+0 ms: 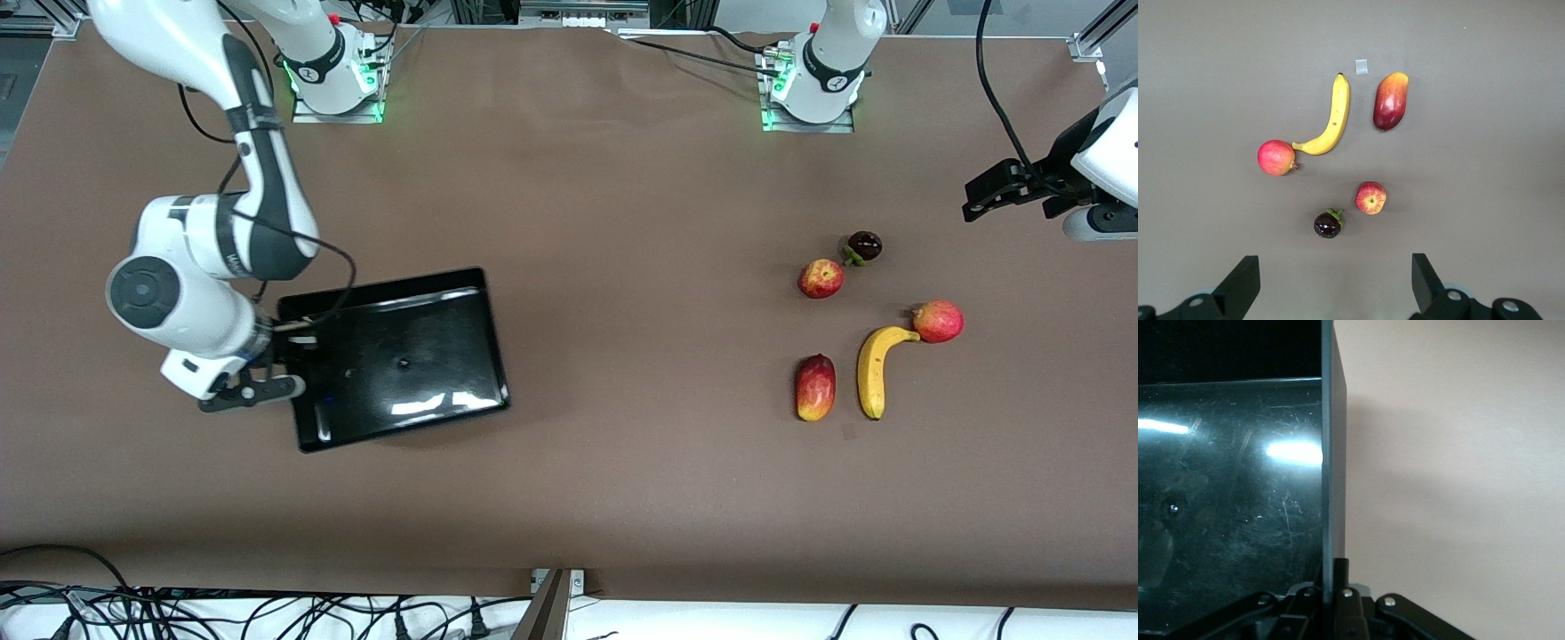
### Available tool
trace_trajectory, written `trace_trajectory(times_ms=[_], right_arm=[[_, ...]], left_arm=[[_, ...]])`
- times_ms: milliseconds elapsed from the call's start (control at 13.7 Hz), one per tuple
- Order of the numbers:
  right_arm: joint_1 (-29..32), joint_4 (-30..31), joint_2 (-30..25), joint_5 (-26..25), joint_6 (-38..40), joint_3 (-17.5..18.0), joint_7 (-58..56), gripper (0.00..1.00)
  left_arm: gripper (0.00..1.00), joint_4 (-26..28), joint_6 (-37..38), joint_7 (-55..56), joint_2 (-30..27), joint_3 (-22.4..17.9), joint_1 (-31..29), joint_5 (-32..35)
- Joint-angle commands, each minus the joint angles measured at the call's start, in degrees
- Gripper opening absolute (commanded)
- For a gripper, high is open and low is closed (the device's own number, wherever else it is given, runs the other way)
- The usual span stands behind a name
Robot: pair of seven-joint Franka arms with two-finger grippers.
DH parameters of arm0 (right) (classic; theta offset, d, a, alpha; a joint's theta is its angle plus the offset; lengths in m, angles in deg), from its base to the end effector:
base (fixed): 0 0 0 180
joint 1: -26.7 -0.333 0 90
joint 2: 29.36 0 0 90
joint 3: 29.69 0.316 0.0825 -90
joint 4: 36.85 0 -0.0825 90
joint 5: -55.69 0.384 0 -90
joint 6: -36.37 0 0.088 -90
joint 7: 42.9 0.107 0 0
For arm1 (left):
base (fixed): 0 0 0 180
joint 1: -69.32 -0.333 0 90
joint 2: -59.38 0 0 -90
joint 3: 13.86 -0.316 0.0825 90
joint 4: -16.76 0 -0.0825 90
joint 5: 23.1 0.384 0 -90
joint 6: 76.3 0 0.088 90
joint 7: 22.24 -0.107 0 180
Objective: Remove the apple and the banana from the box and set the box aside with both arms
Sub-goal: 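Drag the empty black tray with the right gripper toward the right arm, then slide the tray a little further and hold it with the right gripper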
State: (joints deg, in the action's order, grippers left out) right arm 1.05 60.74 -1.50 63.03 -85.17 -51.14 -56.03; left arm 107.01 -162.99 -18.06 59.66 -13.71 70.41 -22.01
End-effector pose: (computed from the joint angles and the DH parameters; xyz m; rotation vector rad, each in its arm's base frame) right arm 0.6578 0.0792 0.3242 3.0513 0.4148 -0.0565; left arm 0.5493 -0.0098 0.6149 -3.1167 -0.0807 0.1030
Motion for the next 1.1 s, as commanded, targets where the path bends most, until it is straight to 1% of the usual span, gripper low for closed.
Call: trace_trajectory(times_ms=[0, 73, 293, 439, 659, 951, 1024], right_arm=[[3.32, 9.35, -5.09, 3.28, -5.97, 0.18, -8.72, 0.0], [4.55, 10.67, -5.09, 4.86, -7.2, 0.18, -11.1, 0.0], [7.89, 13.32, -5.0, 5.92, -9.41, 0.18, -12.0, 0.0], [8.34, 15.25, -5.0, 9.08, -9.85, -0.34, -11.47, 0.0], [8.34, 18.68, -5.09, 12.42, -11.78, -1.58, -10.6, 0.0], [8.34, 20.35, -5.01, 13.31, -14.15, -1.58, -10.51, 0.0], [8.34, 20.44, -5.0, 13.31, -13.98, -1.58, -10.59, 0.01]], left_arm=[[1.0, -1.56, 1.26, 0.65, 0.51, -0.14, 0.58, 1.2], [1.0, -1.65, 1.26, 0.65, 0.51, -0.14, 0.58, 1.2], [1.0, -1.74, 1.26, 0.65, 0.51, -0.14, 0.58, 1.2], [1.0, -1.74, 1.26, 0.65, 0.51, -0.14, 0.67, 1.2], [1.0, -1.74, 1.35, 0.65, 0.51, -0.14, 0.58, 1.2], [1.0, -1.91, 1.53, 0.65, 0.51, -0.41, 0.58, 1.2], [1.0, -1.91, 1.53, 0.65, 0.51, -0.41, 0.58, 1.2]])
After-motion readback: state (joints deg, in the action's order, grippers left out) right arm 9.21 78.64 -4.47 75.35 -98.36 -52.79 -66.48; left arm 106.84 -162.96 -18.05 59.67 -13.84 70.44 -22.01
